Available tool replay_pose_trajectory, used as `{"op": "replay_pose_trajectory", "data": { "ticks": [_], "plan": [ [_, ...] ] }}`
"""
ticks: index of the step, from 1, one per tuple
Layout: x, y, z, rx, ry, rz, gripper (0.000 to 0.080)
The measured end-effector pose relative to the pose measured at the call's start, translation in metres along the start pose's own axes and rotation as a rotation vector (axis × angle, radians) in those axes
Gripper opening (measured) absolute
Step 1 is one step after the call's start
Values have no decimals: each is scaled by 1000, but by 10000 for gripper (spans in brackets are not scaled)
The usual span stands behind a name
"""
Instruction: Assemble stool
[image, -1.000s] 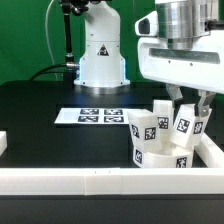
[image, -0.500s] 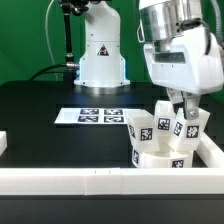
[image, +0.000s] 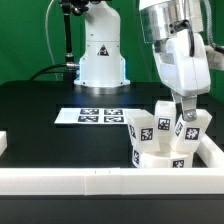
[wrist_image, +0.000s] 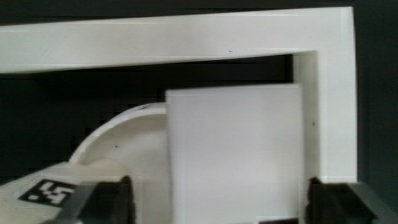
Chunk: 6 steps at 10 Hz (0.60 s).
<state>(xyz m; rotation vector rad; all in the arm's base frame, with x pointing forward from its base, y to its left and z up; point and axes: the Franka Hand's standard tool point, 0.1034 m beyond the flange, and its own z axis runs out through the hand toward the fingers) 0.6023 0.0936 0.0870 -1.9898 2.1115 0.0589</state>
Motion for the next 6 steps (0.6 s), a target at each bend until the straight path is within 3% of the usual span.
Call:
{"op": "replay_pose_trajectory", "data": {
  "ticks": [1, 2, 4, 6],
  "plan": [
    [-8, -3, -6, -34, 2, -50, 599],
    [-15, -8, -12, -35, 1, -81, 599],
    [-13, -7, -9, -33, 3, -82, 647],
    [-15, -6, -9, -39, 11, -287, 649]
  ]
}}
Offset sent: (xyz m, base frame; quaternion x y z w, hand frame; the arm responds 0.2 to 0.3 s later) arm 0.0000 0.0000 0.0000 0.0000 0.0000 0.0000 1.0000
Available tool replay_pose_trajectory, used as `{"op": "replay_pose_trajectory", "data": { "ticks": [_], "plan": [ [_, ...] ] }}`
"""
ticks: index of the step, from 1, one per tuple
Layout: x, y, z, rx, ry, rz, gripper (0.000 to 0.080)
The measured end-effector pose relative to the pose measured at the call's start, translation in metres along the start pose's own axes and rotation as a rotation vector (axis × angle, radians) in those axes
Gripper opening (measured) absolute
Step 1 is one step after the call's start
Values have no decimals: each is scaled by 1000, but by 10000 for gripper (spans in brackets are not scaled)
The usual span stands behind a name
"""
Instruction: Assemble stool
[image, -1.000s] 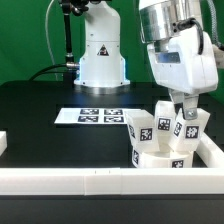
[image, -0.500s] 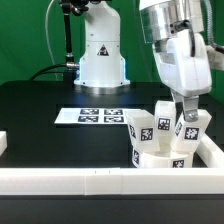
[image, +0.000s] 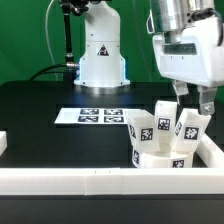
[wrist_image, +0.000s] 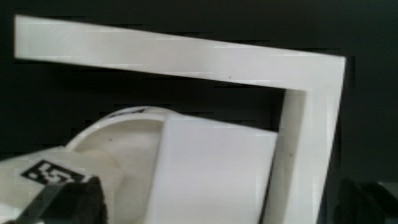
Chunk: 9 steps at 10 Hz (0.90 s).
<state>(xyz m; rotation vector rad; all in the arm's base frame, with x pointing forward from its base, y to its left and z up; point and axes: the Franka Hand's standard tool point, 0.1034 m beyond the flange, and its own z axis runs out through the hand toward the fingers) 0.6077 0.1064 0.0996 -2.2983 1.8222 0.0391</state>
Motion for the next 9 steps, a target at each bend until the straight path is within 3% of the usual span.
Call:
{"op": "replay_pose_trajectory", "data": {
  "ticks": [2, 7, 9],
  "plan": [
    [-14, -1, 1, -22, 33, -272, 649],
    [-11, -5, -2, -20, 33, -634, 649],
    [-11, -3, -1, -46, 31, -849, 649]
  ]
}}
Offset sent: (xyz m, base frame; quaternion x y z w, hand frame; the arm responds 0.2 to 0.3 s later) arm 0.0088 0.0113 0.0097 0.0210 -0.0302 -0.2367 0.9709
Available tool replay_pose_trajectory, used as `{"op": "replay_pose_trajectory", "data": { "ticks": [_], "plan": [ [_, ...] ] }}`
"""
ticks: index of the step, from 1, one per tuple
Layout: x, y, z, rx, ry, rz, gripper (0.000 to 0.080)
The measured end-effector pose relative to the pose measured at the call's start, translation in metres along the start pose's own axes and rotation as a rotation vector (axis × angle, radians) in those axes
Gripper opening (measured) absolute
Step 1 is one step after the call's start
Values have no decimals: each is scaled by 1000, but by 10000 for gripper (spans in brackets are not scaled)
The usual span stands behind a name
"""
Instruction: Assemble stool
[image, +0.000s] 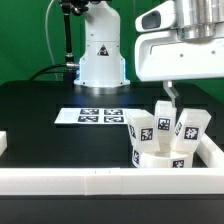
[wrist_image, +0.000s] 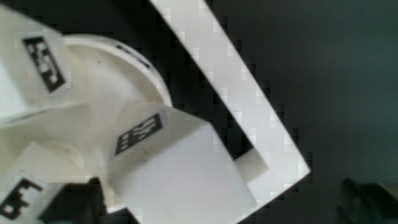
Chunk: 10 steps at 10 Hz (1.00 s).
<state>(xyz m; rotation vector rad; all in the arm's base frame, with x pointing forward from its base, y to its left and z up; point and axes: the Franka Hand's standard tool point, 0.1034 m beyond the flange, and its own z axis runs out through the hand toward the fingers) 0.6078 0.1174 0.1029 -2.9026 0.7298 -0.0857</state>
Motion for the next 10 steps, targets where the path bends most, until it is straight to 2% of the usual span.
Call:
{"op": "replay_pose_trajectory", "data": {
  "ticks": [3, 6, 10],
  "plan": [
    [2, 2, 1, -3, 17, -329, 649],
    [1, 0, 2, -3, 27, -529, 649],
    [4, 5, 2, -30, 27, -796, 649]
  ]
}}
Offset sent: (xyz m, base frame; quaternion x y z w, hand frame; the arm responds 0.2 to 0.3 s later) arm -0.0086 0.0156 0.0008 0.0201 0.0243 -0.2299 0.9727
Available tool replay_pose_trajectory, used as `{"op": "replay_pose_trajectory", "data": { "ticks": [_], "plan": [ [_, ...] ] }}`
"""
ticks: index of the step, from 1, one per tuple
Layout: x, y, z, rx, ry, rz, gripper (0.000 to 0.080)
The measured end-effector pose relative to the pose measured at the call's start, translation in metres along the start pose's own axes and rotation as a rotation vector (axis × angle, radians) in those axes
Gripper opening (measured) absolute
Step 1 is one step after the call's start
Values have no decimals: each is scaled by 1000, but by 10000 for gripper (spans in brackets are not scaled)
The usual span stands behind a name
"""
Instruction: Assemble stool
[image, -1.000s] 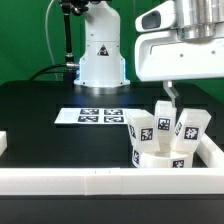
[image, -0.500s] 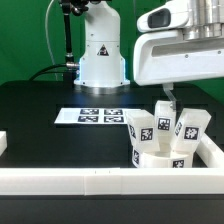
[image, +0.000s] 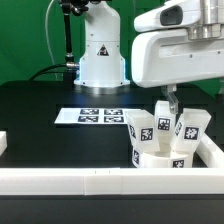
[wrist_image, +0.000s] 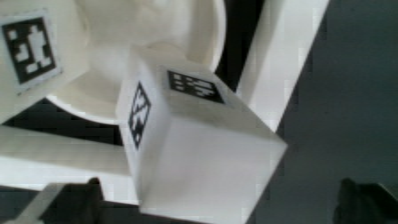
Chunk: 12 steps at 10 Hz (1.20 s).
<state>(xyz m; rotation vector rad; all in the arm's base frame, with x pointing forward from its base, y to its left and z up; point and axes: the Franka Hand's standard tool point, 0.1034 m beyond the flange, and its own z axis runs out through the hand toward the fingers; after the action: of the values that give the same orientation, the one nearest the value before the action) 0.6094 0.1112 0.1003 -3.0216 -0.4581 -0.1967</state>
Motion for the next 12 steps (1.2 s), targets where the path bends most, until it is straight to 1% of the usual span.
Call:
{"op": "replay_pose_trajectory", "data": {
  "ticks": [1, 3, 5, 7, 9, 10, 12],
  "plan": [
    [-1, 1, 1, -17, -10, -134, 649],
    [-1, 2, 2, -37, -24, -331, 649],
    [-3, 7, 1, -41, -45, -498, 649],
    [-7, 18, 5, -37, -76, -622, 649],
    [-8, 23, 5, -50, -91, -750, 649],
    [-9, 24, 5, -56, -103, -822, 649],
    [-10, 20, 9, -63, -127, -959, 649]
  ]
}}
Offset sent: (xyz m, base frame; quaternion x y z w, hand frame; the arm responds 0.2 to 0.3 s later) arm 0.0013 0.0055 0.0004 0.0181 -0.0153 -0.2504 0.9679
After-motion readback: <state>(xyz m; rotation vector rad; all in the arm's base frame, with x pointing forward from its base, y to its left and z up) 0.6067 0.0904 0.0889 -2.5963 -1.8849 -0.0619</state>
